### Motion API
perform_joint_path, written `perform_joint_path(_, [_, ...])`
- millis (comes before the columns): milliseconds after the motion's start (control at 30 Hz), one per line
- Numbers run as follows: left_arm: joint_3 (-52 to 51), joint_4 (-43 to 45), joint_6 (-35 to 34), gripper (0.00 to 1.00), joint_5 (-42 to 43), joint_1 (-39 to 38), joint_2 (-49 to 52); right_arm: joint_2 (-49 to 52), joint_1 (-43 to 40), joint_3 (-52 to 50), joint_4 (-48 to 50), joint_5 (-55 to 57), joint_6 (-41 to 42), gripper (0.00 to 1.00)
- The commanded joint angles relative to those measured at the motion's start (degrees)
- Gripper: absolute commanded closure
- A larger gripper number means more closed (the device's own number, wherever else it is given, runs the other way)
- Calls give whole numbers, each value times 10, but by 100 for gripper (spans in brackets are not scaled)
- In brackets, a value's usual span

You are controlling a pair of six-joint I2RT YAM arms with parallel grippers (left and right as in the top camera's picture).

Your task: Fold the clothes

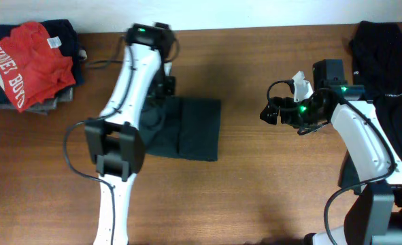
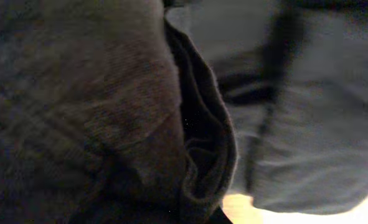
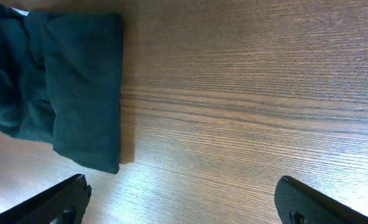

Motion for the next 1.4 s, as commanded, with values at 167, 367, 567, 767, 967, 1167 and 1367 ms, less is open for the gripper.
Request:
perform_joint_path(167, [12, -3, -10, 99, -4, -81, -3, 50, 2, -3, 2, 9, -2, 1])
perform_joint_path(367, [12, -3, -17, 99, -4, -117, -3, 75, 2, -3, 4, 9, -2, 1])
perform_joint_path(567, [12, -3, -18, 99, -4, -136, -3, 75, 2, -3, 14, 9, 0, 1])
perform_joint_path(767, [12, -3, -20, 99, -4, -146, -3, 75, 2, -3, 17, 9, 1, 1])
perform_joint_path(967, [12, -3, -25, 99, -4, -146, -3, 75, 3, -3, 37, 3, 10, 1])
perform_joint_path(1167, [12, -2, -25, 95, -4, -155, -3, 75, 16, -3, 54, 3, 29, 1])
perform_joint_path(1367, [12, 13, -40, 100, -4, -179, -3, 75, 31, -6, 83, 10, 56, 1])
